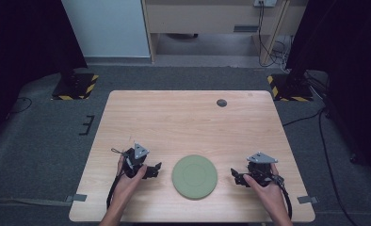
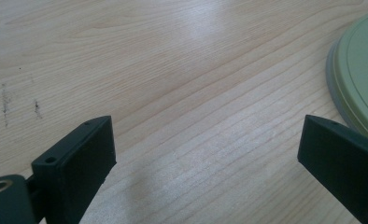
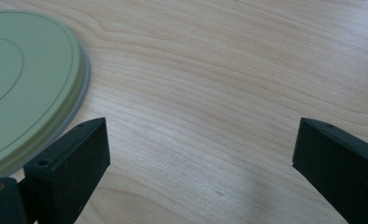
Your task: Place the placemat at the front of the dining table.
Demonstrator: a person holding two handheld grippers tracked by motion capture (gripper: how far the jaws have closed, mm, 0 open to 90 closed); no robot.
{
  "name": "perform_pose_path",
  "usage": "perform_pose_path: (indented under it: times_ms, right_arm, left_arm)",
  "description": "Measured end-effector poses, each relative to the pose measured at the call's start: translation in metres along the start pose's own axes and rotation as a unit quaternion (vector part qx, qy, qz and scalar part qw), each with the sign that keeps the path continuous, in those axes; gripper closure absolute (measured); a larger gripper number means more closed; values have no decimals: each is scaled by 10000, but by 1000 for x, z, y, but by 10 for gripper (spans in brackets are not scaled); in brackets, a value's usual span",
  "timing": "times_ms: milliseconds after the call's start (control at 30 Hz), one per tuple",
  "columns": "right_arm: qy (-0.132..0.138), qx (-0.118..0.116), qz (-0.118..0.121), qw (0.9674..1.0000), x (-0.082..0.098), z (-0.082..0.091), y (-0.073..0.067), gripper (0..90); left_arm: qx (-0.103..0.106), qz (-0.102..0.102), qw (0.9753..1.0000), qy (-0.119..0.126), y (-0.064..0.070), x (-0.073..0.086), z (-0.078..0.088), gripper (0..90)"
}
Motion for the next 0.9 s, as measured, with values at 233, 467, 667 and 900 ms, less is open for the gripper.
perform_pose_path:
  times_ms: [233,467,667,900]
  right_arm:
    - [-160,-97,315,9993,-1,-7,-17,44]
    - [-231,-184,506,9983,-2,-11,-27,48]
    - [-284,-271,607,9974,-2,-14,-34,50]
    - [-346,-395,757,9957,-3,-18,-42,49]
  left_arm:
    - [294,-67,9995,37,10,3,5,40]
    - [519,-206,9984,-127,28,9,4,38]
    - [582,-304,9978,-89,37,8,5,35]
    - [674,-306,9972,-64,39,6,6,35]
Point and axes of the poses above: each handheld gripper's, and its own axes: z roughly backward along the jaws, x roughly out of its underside, y roughly to its right, the point moved 5 cm from there along -z, roughly forward along the jaws, and after that the axes turned 15 degrees about -x, right-handed, at the moved point
